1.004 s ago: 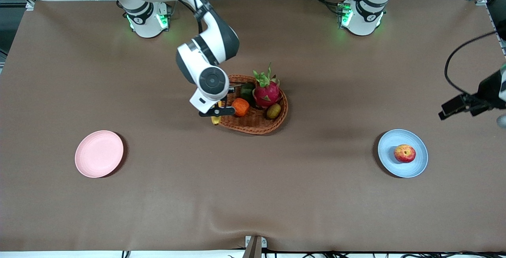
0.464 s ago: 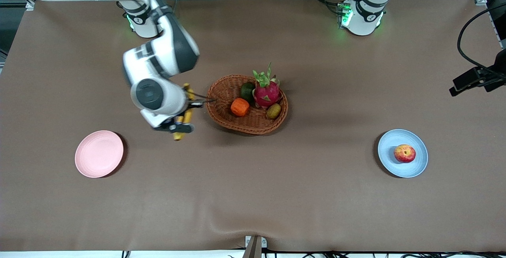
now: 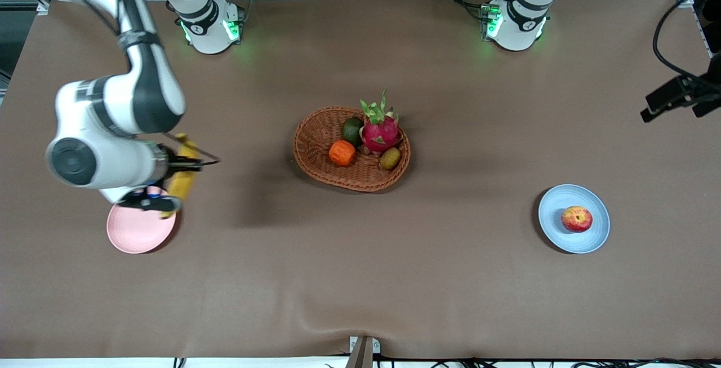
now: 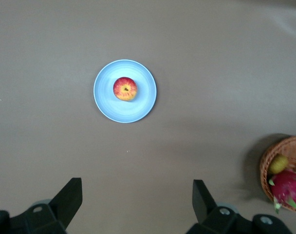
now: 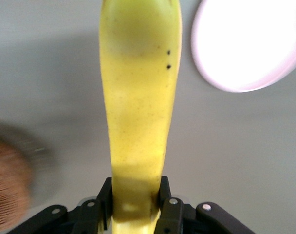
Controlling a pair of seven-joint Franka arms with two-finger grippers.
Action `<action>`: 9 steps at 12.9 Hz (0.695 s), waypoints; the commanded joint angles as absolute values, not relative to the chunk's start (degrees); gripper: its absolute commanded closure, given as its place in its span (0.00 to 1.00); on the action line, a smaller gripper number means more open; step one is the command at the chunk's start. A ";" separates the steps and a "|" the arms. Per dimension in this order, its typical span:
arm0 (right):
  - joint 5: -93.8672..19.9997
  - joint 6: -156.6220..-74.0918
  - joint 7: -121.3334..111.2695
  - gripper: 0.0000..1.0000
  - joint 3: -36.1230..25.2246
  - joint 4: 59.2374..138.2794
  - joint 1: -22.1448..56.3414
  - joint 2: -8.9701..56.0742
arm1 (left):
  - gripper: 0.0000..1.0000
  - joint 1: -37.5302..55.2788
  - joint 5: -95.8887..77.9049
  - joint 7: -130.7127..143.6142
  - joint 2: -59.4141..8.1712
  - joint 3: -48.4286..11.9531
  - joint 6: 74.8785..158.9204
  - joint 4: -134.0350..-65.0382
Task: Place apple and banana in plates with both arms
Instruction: 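Carry the banana with the right gripper and lower it onto the pink plate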
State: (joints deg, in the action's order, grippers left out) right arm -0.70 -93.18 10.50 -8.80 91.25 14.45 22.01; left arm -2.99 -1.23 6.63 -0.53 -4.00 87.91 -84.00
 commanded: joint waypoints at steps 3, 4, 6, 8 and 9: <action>7.46 -97.89 1.95 1.00 -7.73 91.49 6.87 26.26 | 0.00 -0.97 -0.09 6.94 1.93 -2.81 84.99 -83.76; 9.73 -99.82 1.67 1.00 -7.73 91.41 6.07 28.02 | 0.00 -0.97 -0.61 6.77 2.02 -2.64 83.77 -83.76; 12.91 -104.83 1.67 1.00 -7.73 91.23 4.75 31.62 | 0.00 -0.97 -0.62 7.03 2.02 -2.37 82.01 -83.85; 13.36 -107.39 1.67 1.00 -7.65 91.14 3.17 34.26 | 0.00 -1.49 -0.88 7.29 1.67 -2.63 81.74 -83.94; 13.45 -107.92 1.67 1.00 -7.73 91.14 3.08 35.23 | 0.00 -1.49 -0.88 7.29 1.67 -2.64 81.65 -83.94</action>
